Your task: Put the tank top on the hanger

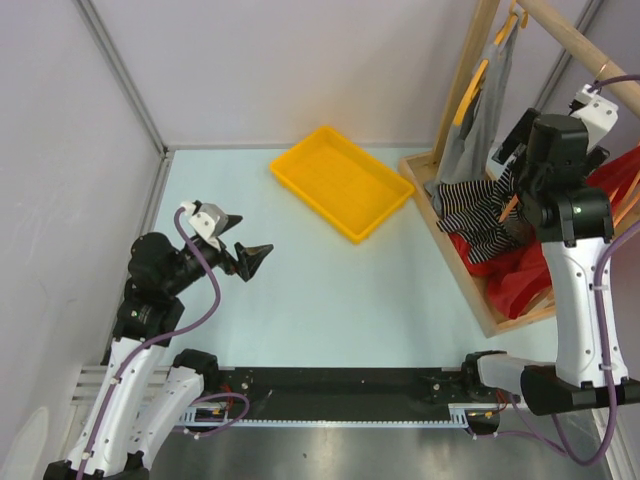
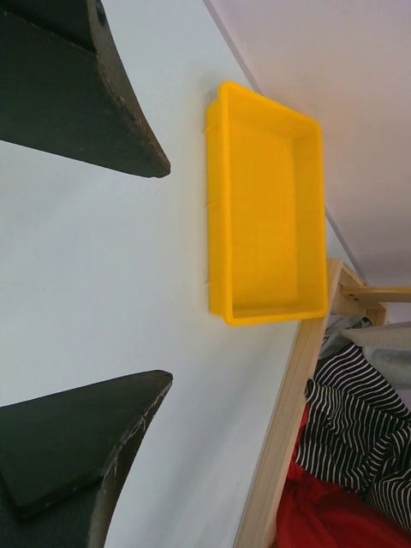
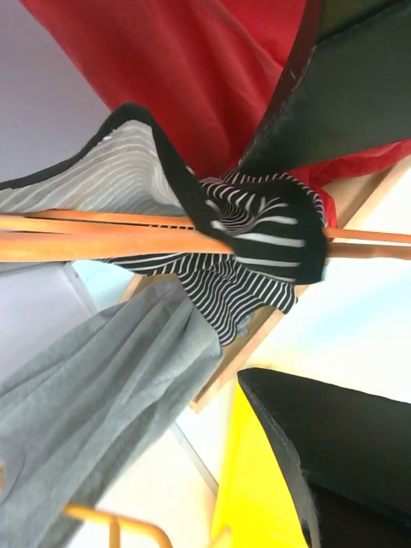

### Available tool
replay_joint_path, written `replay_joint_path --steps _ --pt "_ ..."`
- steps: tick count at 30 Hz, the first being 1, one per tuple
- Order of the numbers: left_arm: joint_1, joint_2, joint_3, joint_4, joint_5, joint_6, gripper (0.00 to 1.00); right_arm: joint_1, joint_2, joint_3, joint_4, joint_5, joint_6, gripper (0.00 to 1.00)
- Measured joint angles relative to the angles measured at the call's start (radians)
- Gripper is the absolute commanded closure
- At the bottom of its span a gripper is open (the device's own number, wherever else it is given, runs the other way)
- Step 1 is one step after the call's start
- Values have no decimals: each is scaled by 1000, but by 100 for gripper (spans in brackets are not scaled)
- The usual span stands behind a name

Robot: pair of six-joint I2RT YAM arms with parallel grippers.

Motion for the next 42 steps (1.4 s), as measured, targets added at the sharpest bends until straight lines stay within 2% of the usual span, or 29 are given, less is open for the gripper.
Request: replay_joint_path --steps 7,11,15,20,27,30,35,42 --pt "0 0 0 0 -1 0 0 8 -84 -7 10 -30 -10 0" --pt "0 -1 0 0 -7 -1 1 55 -137 -13 23 -16 -19 0" --pt "0 -7 0 1 -24 -7 1 173 -227 -70 94 -32 -68 0" --pt "0 0 0 0 -105 -30 1 333 -289 -137 200 -165 -142 0" --pt "19 16 0 0 -287 -106 1 588 -220 -269 337 -322 -216 0" --pt "30 13 -1 0 -344 -138 0 658 -163 -359 364 -371 -236 0" --pt "34 -20 -13 4 -399 -158 1 645 -148 -492 381 -423 -232 0" --pt "34 -76 -27 17 -451 -165 1 491 -235 -605 422 -521 -180 0"
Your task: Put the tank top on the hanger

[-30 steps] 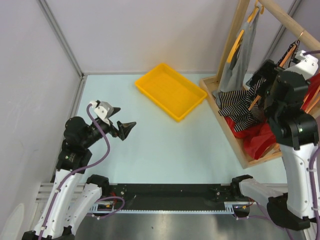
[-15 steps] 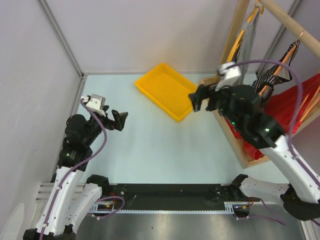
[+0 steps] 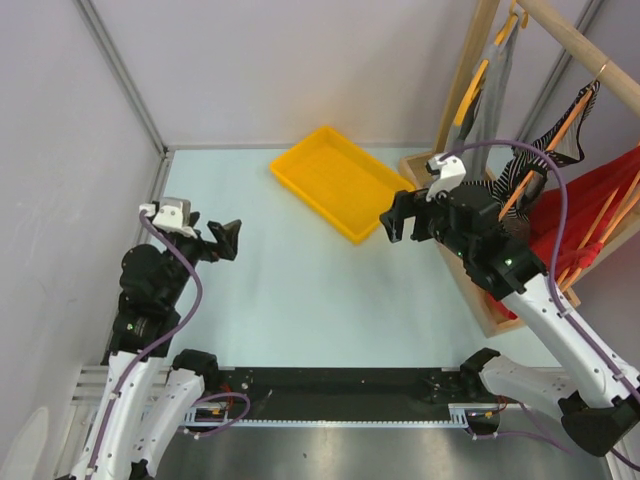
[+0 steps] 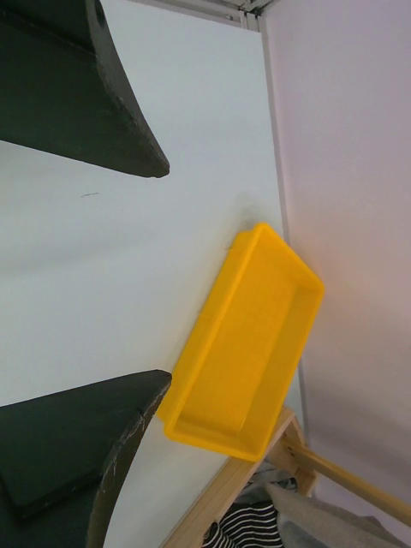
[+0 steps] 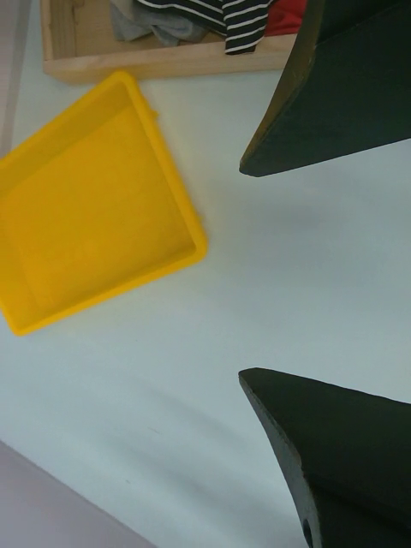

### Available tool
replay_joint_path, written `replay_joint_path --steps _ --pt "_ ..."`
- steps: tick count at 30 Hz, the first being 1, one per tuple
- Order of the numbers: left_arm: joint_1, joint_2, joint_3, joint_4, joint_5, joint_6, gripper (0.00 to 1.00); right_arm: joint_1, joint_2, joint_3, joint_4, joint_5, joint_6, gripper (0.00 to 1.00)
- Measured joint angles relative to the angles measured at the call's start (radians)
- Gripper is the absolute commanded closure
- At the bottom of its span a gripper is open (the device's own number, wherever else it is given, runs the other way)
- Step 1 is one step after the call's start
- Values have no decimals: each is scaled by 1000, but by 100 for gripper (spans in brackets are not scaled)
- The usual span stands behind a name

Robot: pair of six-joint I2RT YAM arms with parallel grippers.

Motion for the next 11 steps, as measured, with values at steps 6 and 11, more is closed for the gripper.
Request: replay_joint_path --steps 6,11 --pt "0 -3 0 4 -44 -2 1 -31 -49 -3 26 -45 16 0" --pt "0 -14 -5 5 -53 -2 1 -40 -49 -6 32 -59 19 0"
